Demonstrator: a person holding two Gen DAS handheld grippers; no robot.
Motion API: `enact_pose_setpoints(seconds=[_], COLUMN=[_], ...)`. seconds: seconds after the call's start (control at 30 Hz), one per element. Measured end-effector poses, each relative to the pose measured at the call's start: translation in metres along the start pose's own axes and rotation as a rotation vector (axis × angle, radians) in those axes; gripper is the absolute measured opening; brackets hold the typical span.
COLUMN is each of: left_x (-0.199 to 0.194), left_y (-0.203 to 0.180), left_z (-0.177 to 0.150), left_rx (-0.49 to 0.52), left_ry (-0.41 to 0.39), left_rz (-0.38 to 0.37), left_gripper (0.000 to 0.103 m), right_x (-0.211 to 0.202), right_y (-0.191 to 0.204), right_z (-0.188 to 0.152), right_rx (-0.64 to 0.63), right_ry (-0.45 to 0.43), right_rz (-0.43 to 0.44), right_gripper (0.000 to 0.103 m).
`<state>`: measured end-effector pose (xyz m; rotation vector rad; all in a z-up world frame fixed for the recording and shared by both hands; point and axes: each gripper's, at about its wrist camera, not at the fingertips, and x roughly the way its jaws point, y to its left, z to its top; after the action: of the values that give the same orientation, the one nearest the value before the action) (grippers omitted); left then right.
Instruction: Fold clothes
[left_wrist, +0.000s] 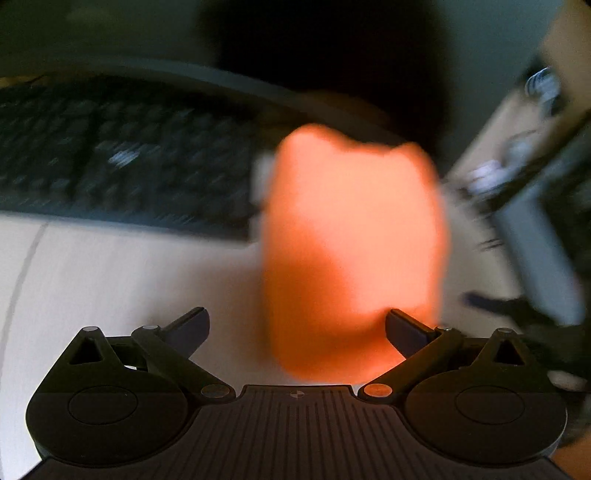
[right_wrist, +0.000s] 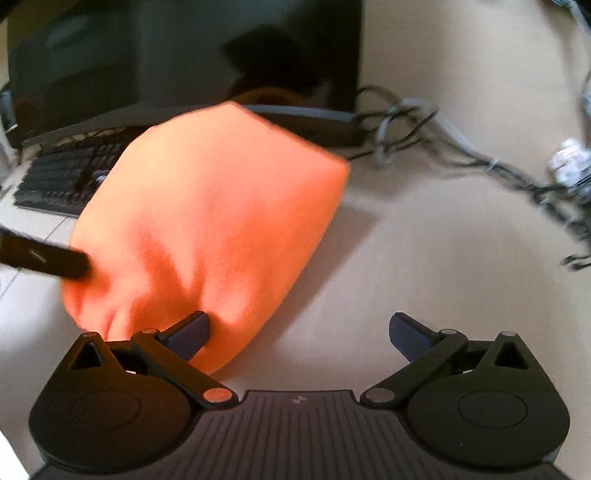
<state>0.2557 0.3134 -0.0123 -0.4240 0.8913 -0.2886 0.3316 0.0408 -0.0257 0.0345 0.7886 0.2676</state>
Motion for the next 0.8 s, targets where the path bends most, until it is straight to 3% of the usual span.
enact_pose_setpoints(seconds=[0.07, 0.13, 0.2, 0.33, 0.4, 0.5, 0.67, 0.73, 0.8], left_x=[-0.002, 0.012, 0.027, 0.042, 0.041, 0.027, -0.011, -0.024, -0.017], left_y=[0.002, 0.0, -0.005, -0.021, -0.026, -0.022, 0.002, 0.009, 0.012], left_z=[0.009, 0.014, 0.012, -0.011, -0.024, -0.029, -0.001, 0.018, 0.034], left_rx=[0.002, 0.026, 0.059, 0.125, 0.156, 0.161, 0.092, 0.056, 0.028], left_ry=[-0.046, -0.048, -0.005, 0.1, 0.128, 0.139, 0.015, -0.098, -0.146], left_rz=[-0.015, 0.046, 0.06, -0.002, 0.015, 0.003, -0.096, -0.101, -0.035], left_gripper=[0.103, 0.103, 0.103, 0.103, 0.103, 0.103, 0.103, 0.103, 0.103], right_x=[-0.01, -0.02, -0.008, 0.031, 0.045, 0.043, 0.033, 0.021, 0.007], right_y=[-0.001, -0.003, -0.003, 0.001, 0.014, 0.037, 0.024, 0.018, 0.024], right_z=[0.005, 0.011, 0.025, 0.048, 0.046, 0.035, 0.035, 0.034, 0.031], right_rx=[0.013, 0.028, 0.035, 0.019, -0.014, -0.158, -0.152, -0.125, -0.139], right_ry=[-0.033, -0.067, -0.079, -0.036, 0.02, -0.002, -0.018, -0.026, -0.015], right_rz=[-0.023, -0.049, -0.093, -0.151, -0.116, -0.093, -0.097, -0.094, -0.066], right_gripper=[0.103, 0.103, 0.103, 0.103, 0.103, 0.103, 0.103, 0.103, 0.103])
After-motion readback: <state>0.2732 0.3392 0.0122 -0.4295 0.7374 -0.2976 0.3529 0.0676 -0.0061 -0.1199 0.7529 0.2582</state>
